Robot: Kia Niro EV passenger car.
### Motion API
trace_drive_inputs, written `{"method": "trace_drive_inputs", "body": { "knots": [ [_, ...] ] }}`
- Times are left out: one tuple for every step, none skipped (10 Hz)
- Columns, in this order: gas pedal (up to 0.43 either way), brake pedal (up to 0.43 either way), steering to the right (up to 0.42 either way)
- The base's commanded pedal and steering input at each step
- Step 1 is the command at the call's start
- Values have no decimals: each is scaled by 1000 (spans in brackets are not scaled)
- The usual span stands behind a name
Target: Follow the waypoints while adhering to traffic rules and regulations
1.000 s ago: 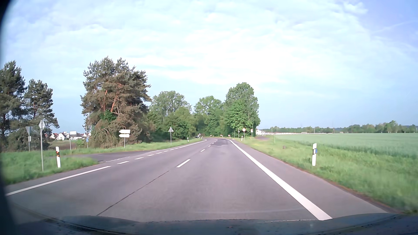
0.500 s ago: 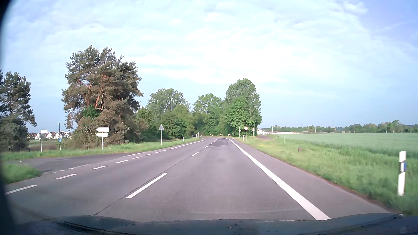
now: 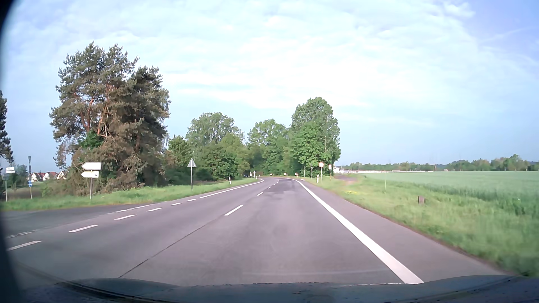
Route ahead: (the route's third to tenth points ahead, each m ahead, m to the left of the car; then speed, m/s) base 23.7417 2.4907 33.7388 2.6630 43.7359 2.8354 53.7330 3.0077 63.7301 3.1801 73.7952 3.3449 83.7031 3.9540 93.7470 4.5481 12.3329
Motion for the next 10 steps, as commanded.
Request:
{"method": "trace_drive_inputs", "body": {
  "knots": [
    [87,0,-5],
    [87,0,-5],
    [87,0,-5],
    [87,0,-5],
    [87,0,-5],
    [87,0,-5],
    [87,0,-5],
    [87,0,-5],
    [87,0,-5],
    [87,0,-5]
  ]
}}
